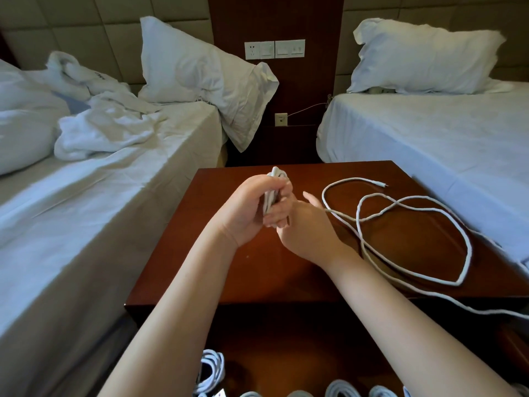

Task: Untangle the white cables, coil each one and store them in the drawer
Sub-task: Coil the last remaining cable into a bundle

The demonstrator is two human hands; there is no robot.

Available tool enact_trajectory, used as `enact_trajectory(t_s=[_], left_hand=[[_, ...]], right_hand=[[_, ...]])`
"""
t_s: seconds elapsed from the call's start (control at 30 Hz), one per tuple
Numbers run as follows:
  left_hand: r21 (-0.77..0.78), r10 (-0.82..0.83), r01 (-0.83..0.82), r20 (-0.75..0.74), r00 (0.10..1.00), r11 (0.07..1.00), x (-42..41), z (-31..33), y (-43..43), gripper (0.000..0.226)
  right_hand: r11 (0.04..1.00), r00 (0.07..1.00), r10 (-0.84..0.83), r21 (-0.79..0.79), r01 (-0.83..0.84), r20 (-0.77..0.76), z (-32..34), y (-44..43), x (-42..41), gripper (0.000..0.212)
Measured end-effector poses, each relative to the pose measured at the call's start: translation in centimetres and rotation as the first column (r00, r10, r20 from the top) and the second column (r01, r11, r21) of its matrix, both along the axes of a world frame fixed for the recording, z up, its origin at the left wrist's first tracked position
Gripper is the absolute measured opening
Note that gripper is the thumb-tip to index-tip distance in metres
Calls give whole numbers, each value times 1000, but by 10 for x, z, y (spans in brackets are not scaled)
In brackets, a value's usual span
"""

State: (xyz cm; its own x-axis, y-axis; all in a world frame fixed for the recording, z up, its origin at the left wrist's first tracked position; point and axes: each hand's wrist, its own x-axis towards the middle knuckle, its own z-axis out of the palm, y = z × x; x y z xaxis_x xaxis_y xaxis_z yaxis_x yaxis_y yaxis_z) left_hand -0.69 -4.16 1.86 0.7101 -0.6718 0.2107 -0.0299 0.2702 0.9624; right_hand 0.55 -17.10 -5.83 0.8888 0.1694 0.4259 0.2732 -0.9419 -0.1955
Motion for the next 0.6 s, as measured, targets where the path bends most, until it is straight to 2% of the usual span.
enact_trajectory(t_s=[0.07,0.2,0.3,0.4,0.5,0.6], left_hand=[[-105,71,-76,-48,996,992,1,-1,-2,13],[-257,245,-278,-153,957,926,12,-4,5,17],[-264,390,-420,-161,907,868,18,-8,5,26],[-231,522,-539,-135,842,810,19,-10,2,27],[-194,677,-674,-57,733,713,25,-10,11,27],[-175,795,-784,-8,606,596,37,-12,34,26]], right_hand=[[999,999,18,39,-19,42,-1,-1,-3,35],[991,999,49,126,-47,-13,9,3,-14,12],[991,994,102,86,-98,-40,12,7,-17,22],[981,980,167,119,-154,-106,17,10,-23,34],[981,975,196,31,-193,-103,19,8,-27,19],[979,979,202,34,-201,-39,18,6,-28,15]])
